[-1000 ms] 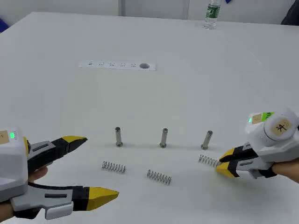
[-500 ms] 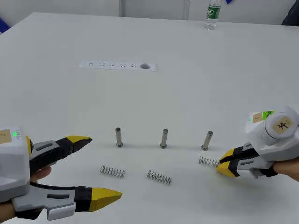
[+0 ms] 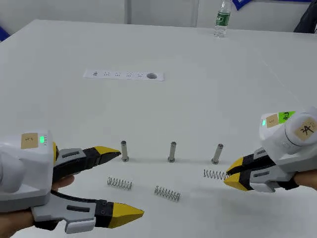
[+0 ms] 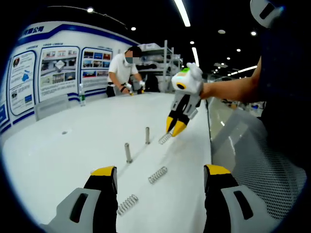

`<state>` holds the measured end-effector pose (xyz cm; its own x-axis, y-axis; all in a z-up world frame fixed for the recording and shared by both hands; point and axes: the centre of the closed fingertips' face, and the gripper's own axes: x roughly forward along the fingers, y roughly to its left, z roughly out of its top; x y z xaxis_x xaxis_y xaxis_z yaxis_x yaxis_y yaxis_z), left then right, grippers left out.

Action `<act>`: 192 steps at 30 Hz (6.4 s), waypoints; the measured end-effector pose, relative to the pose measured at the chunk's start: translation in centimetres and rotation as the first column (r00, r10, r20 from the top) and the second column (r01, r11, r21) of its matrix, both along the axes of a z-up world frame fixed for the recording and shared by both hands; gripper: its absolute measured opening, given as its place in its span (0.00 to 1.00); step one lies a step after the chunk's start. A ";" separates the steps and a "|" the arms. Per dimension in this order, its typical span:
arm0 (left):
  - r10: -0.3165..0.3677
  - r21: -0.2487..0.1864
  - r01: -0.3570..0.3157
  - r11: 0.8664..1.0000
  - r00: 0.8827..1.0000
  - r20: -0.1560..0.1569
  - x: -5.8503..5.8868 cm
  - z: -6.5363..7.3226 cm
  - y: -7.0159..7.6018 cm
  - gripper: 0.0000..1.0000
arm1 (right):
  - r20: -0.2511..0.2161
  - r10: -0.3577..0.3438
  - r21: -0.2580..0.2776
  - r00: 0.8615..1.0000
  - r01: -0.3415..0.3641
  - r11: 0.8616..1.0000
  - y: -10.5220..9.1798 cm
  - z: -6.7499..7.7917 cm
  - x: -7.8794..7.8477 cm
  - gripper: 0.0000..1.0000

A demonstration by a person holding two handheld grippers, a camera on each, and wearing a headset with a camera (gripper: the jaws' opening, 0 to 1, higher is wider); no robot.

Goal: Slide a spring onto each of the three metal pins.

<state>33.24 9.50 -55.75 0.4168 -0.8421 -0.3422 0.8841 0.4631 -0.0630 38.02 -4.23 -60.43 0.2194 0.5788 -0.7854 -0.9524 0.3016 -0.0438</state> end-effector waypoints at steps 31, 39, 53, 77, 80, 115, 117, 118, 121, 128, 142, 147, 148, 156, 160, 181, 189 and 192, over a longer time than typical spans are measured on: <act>-0.194 0.045 0.192 0.980 0.979 0.060 -0.2 0.1 -4.7 0.40 | 0.007 0.235 0.034 0.972 -0.235 0.971 6.4 5.0 -4.1 0.11; -0.221 0.055 0.217 0.975 0.972 0.078 -0.1 0.3 -5.4 0.32 | 0.008 0.267 0.035 0.964 -0.267 0.963 7.3 5.2 -4.7 0.11; -0.251 0.086 0.243 0.966 0.963 0.098 -0.4 0.0 -5.7 0.13 | -0.001 0.290 -0.002 0.957 -0.290 0.957 7.1 4.8 -5.2 0.11; -0.285 0.118 0.272 0.955 0.952 0.110 -1.0 -0.4 -6.7 0.11 | 0.063 0.358 0.012 0.931 -0.360 0.933 9.4 7.8 -6.6 0.12; -0.284 0.113 0.272 0.956 0.953 0.109 -1.0 -0.4 -6.7 0.10 | 0.056 0.363 0.007 0.930 -0.364 0.931 9.4 7.7 -6.6 0.12; -0.167 0.049 0.163 0.985 0.983 0.079 -0.1 -0.2 -3.8 0.25 | 0.066 0.212 -0.071 0.975 -0.207 0.976 3.9 8.9 -1.8 0.12; -0.149 0.043 0.146 0.988 0.986 0.075 0.0 -0.2 -3.2 0.26 | 0.072 0.189 -0.087 0.979 -0.182 0.979 2.9 9.1 -1.1 0.12; -0.142 0.041 0.139 0.989 0.987 0.075 0.0 -0.2 -3.0 0.27 | 0.078 0.178 -0.090 0.981 -0.171 0.981 2.5 9.3 -0.8 0.12; -0.116 0.037 0.113 0.993 0.991 0.074 0.1 -0.1 -2.2 0.28 | 0.086 0.140 -0.098 0.986 -0.132 0.986 1.2 9.7 0.3 0.12; -0.061 0.026 0.059 0.998 0.996 0.065 0.1 -0.2 -0.6 0.30 | 0.117 0.072 -0.123 0.991 -0.057 0.991 -0.6 9.8 2.9 0.12; -0.010 0.011 0.009 1.000 0.999 0.049 0.0 -0.6 0.6 0.36 | 0.073 0.087 -0.226 0.994 -0.068 0.972 0.0 5.9 5.8 0.12; 0.007 0.006 -0.007 1.000 0.999 0.042 -0.1 -0.8 1.0 0.38 | 0.047 0.085 -0.266 0.995 -0.069 0.961 -0.6 4.3 6.5 0.12; 0.009 0.006 -0.009 1.000 0.999 0.041 -0.1 -0.8 1.1 0.39 | 0.040 0.084 -0.264 0.996 -0.070 0.962 -0.5 4.2 6.6 0.12; 0.037 -0.001 -0.037 0.999 0.999 0.030 -0.1 -1.0 1.8 0.43 | 0.020 0.085 -0.271 0.996 -0.076 0.960 -0.6 3.3 6.8 0.12; 0.053 -0.003 -0.053 0.999 0.998 0.026 0.0 -1.0 2.1 0.47 | 0.019 0.085 -0.280 0.996 -0.077 0.957 -0.8 3.0 7.0 0.12; 0.121 -0.007 -0.121 0.993 0.993 0.006 0.5 -1.3 3.7 0.63 | -0.012 0.081 -0.287 0.997 -0.081 0.954 -0.7 1.9 7.4 0.12; 0.131 -0.006 -0.131 0.991 0.991 0.003 0.6 -1.3 3.9 0.66 | -0.033 0.068 -0.288 0.997 -0.075 0.955 -0.8 0.8 7.6 0.12; 0.133 -0.003 -0.133 0.991 0.991 0.003 0.7 -1.4 4.0 0.66 | -0.041 0.064 -0.287 0.997 -0.073 0.955 -0.8 0.2 7.6 0.12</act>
